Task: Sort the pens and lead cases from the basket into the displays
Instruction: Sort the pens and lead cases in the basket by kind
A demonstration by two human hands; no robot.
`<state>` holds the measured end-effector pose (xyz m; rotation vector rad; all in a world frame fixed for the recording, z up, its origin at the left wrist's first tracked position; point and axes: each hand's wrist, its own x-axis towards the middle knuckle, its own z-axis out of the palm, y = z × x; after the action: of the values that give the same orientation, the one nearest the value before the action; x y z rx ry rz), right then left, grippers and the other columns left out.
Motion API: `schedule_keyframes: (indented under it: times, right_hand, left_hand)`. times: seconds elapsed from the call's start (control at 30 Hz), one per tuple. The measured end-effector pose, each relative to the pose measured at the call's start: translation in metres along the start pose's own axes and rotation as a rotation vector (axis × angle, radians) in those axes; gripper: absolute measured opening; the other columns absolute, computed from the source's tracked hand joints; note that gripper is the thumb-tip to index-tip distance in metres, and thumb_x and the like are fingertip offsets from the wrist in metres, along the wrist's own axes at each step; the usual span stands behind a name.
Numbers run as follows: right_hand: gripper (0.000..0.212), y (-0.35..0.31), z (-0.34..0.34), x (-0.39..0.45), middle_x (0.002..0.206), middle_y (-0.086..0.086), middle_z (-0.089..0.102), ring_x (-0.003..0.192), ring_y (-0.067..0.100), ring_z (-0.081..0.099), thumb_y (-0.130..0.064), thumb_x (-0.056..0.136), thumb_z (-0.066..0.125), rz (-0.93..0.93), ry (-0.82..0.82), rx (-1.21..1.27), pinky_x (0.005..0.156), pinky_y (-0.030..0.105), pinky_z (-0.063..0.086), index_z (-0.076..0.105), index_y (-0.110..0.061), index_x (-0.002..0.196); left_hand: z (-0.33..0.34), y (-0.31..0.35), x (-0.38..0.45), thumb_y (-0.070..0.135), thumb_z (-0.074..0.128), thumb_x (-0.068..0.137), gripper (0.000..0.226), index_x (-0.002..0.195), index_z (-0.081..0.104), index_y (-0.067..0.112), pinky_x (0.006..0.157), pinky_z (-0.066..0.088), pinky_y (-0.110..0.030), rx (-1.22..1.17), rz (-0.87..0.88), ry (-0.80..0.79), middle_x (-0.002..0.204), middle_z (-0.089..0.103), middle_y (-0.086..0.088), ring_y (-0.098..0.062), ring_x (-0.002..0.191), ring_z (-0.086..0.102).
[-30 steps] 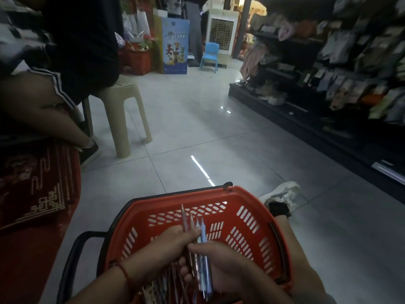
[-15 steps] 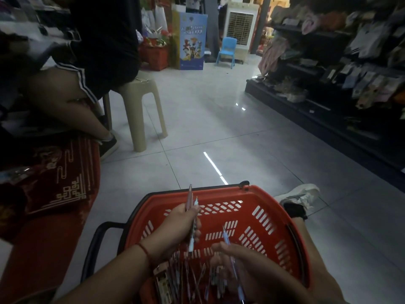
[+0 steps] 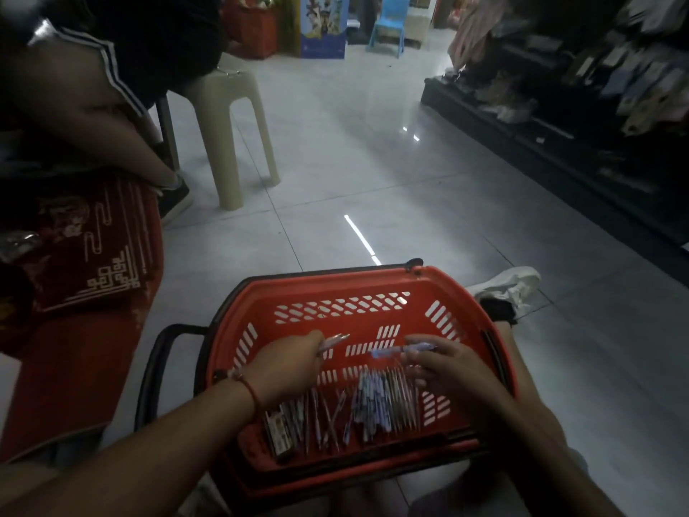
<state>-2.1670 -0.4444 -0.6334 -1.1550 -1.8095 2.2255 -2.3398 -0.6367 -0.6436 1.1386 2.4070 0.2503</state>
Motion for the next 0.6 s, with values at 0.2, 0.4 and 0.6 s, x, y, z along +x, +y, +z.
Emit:
schedule_keyframes:
  times: [0.2, 0.4, 0.6]
  right_hand:
    - [0.020, -0.001, 0.005, -0.001, 0.096, 0.013, 0.075, 0.081, 0.018, 0.066, -0.027, 0.096, 0.063, -0.123, 0.114, -0.168, 0.071, 0.028, 0.051, 0.074, -0.012, 0.103]
    - [0.034, 0.007, 0.009, 0.025, 0.077, 0.001, 0.067, 0.060, 0.008, 0.055, -0.040, 0.100, 0.052, -0.022, 0.119, -0.275, 0.051, 0.019, 0.041, 0.068, -0.010, 0.105]
    - [0.014, 0.026, 0.007, 0.081, 0.076, 0.003, 0.056, 0.058, 0.009, 0.048, -0.018, 0.100, 0.053, 0.325, -0.036, -0.208, 0.053, 0.020, 0.038, 0.060, -0.006, 0.100]
  left_hand:
    - [0.009, -0.003, 0.002, 0.031, 0.043, 0.100, 0.016, 0.107, 0.048, 0.018, 0.064, 0.033, -0.032, 0.095, 0.027, -0.030, 0.103, 0.064, -0.008, -0.027, 0.086, 0.059]
    - [0.022, -0.002, 0.004, 0.027, 0.041, 0.099, 0.012, 0.106, 0.049, 0.020, 0.057, 0.033, -0.031, 0.121, 0.049, -0.035, 0.078, 0.049, 0.005, -0.015, 0.065, 0.046]
    - [0.027, -0.002, 0.003, 0.017, 0.044, 0.097, 0.011, 0.103, 0.054, 0.019, 0.059, 0.036, -0.029, 0.150, 0.038, -0.034, 0.090, 0.057, 0.002, -0.015, 0.069, 0.048]
